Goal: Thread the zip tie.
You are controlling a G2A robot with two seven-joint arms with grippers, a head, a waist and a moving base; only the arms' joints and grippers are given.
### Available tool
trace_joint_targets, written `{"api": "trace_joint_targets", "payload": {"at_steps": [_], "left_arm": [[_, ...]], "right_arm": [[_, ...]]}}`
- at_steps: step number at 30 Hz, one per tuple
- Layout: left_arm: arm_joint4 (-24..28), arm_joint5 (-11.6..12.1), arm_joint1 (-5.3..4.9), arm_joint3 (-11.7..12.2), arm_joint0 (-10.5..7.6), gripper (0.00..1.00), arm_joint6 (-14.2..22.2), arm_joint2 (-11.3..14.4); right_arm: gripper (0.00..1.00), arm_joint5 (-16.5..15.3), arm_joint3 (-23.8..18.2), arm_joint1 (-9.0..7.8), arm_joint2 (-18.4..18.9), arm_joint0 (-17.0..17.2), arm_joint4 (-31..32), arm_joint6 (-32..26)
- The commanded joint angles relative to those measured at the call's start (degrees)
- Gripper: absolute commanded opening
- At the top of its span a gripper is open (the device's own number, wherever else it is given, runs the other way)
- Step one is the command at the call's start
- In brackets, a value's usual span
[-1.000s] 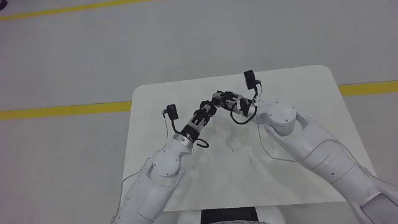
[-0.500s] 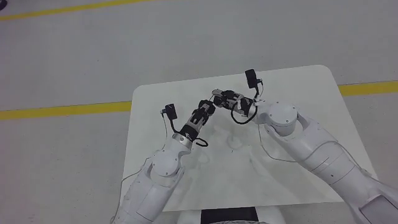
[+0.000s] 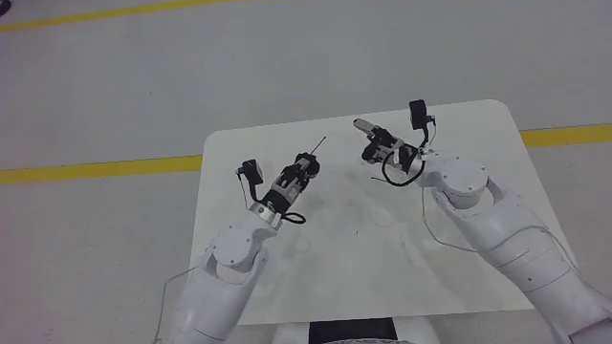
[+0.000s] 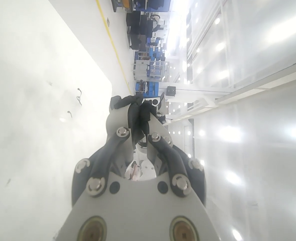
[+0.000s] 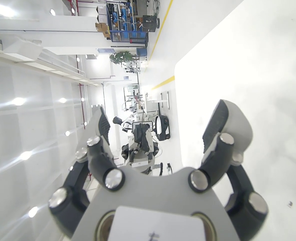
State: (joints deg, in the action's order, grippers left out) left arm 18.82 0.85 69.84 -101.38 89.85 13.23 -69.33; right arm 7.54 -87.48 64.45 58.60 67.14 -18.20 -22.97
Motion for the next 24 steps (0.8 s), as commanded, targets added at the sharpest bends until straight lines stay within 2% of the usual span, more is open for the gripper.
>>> {"api": "trace_joint_targets", "payload": {"at_steps": [1,4,15,16,17,19,20,24], "left_arm": [[1.08,-1.17,-0.22,-0.16,0.39,0.0,1.98,-0.77],[3.83,-2.93,-0.45,-0.38,0.61,0.0,5.04,-1.6],[3.98,-3.49,-0.45,0.01,0.46,0.0,4.62,-1.68],[6.98,-4.11,-0.37,0.2,0.38,0.0,5.2,-1.91],[10.43,-5.42,-0.37,0.6,0.16,0.0,6.65,-2.5],[13.74,-8.54,-0.53,1.2,-0.04,0.0,8.62,-3.52],[15.43,-11.05,-0.67,1.32,-0.13,0.0,9.93,-4.07],[21.03,-15.98,-0.97,1.8,-0.15,0.0,12.33,-5.95]], "right_arm": [[1.0,-0.9,-0.47,-0.2,0.7,0.52,1.47,-0.71],[1.0,-1.88,-0.81,-0.38,0.87,0.61,3.62,-1.68],[1.0,-1.88,-0.81,-0.38,0.87,0.61,3.62,-1.68],[1.0,-2.11,-0.9,-0.38,0.9,0.66,3.82,-1.47],[1.0,-3.44,-1.26,-0.52,0.94,0.89,7.16,-0.54],[1.0,-4.72,-2.12,-1.0,0.64,1.09,17.6,1.94],[1.0,-5.45,-2.82,-1.19,0.37,1.79,21.96,2.96],[1.0,-9.34,-3.77,-1.76,-0.29,2.57,33.16,2.09]]}}
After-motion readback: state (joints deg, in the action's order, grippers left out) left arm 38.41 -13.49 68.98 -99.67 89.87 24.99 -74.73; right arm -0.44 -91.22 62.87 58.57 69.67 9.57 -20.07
